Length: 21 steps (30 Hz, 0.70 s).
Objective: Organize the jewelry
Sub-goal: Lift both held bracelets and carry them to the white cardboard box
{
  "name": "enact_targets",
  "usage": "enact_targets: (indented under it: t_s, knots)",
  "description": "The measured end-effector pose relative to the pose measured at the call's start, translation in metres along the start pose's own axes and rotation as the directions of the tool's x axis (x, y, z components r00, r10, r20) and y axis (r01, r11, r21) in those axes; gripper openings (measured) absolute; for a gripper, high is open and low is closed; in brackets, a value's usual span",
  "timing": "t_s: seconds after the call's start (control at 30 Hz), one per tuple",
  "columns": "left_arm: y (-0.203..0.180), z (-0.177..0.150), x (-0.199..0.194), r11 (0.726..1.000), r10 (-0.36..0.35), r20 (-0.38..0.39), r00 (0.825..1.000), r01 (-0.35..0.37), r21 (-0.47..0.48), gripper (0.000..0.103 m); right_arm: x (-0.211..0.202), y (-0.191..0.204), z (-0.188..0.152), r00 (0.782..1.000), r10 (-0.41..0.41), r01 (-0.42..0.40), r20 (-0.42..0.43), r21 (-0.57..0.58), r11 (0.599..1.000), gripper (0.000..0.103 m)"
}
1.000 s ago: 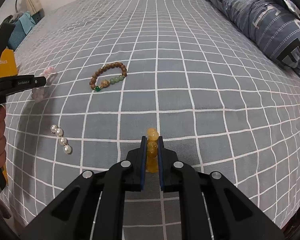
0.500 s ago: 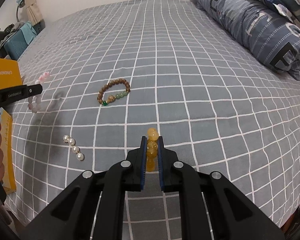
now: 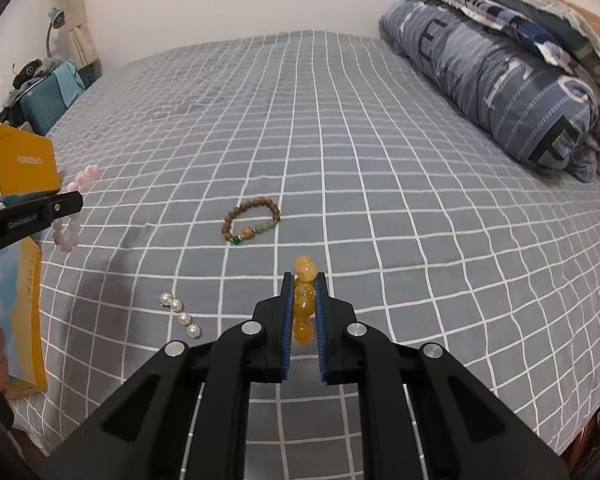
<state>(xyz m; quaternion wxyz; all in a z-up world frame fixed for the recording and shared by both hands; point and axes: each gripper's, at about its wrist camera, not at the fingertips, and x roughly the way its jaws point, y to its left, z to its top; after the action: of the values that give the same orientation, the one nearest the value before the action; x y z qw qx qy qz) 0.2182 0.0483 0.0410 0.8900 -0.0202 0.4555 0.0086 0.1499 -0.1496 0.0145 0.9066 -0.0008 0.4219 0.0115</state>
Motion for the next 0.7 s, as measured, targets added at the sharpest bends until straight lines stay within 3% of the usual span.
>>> enact_targets:
  t_s: [0.33, 0.7]
  knots:
    - [0.003, -0.016, -0.033, 1.0, 0.009, 0.045, 0.999, -0.009, 0.009, 0.012, -0.037, 0.015, 0.01, 0.996, 0.011, -0.008, 0.09, -0.025, 1.0, 0.009]
    - [0.015, -0.036, -0.065, 1.0, 0.01, 0.126, 0.992, -0.012, 0.017, 0.012, -0.052, 0.033, 0.013, 0.992, 0.028, -0.024, 0.12, -0.032, 0.999, 0.009]
